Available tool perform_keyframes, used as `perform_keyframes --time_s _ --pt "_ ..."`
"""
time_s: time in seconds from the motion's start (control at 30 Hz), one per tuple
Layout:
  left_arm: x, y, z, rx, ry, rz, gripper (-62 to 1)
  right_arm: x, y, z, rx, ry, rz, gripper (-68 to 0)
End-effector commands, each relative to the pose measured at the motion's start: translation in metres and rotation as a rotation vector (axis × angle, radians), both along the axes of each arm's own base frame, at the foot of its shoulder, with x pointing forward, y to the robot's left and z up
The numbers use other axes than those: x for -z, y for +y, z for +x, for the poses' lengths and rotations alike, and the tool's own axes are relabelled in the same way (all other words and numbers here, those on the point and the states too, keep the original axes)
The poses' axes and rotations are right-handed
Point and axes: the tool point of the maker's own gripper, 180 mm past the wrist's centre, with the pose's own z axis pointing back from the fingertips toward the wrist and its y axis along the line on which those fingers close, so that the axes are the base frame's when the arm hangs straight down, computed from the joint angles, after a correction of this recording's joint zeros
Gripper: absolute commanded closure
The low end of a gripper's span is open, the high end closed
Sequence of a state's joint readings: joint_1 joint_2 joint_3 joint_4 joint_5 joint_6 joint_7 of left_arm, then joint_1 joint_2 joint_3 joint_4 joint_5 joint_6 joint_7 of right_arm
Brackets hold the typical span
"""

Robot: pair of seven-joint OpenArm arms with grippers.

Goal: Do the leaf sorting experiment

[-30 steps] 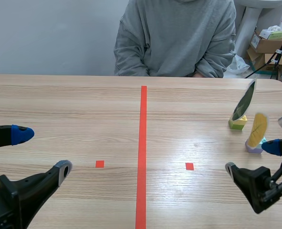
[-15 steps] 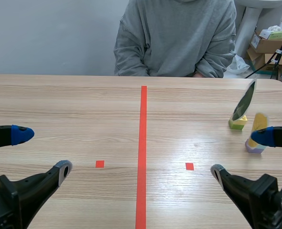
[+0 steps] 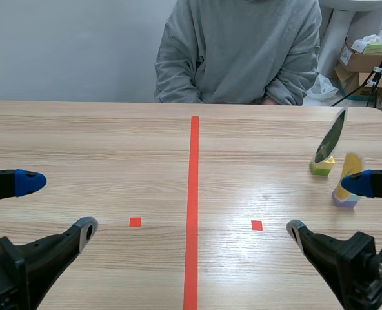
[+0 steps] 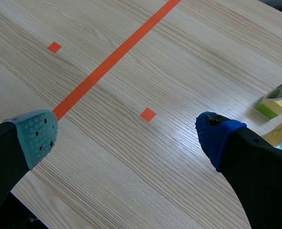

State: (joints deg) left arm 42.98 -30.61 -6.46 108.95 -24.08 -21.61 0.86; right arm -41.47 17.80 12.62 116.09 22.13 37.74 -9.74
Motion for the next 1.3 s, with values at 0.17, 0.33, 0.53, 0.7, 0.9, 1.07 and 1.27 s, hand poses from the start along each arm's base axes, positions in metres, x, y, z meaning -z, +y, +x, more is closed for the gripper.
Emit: perform_keyframes --time_s 0.17,0.33,0.53,0.7,0.9,1.07,1.27 --pt "-0.0098 -0.0030 0.0022 0.000 -0.029 -0.022 -61.7 -0.0043 -0.0013 0.0037 0.001 -0.018 0.008 -59.1" --pt "-0.0098 -0.0030 0.0022 0.000 -0.029 -0.022 -61.7 -0.0043 -0.0013 0.0037 0.001 -0.018 0.008 -59.1" --pt "-0.0098 -0.0030 0.0022 0.000 -0.029 -0.022 -61.7 -0.0043 -0.0012 0.0037 0.001 -0.018 0.008 -59.1" --pt "-0.0098 -0.0030 0.0022 0.000 -0.029 -0.021 -61.7 -0.0043 -0.0012 0.0037 0.001 -0.018 0.008 -59.1" --pt "-0.0098 -0.0030 0.0022 0.000 -0.029 -0.021 -61.7 -0.0043 -0.0012 0.0037 0.001 -0.018 0.008 -59.1" --pt "-0.0098 -0.0030 0.0022 0.000 -0.029 -0.021 -61.7 -0.0047 -0.0010 0.0038 0.001 -0.019 0.012 -59.1" --pt "-0.0098 -0.0030 0.0022 0.000 -0.029 -0.021 -61.7 -0.0071 0.0002 0.0042 0.004 -0.021 0.034 -59.1"
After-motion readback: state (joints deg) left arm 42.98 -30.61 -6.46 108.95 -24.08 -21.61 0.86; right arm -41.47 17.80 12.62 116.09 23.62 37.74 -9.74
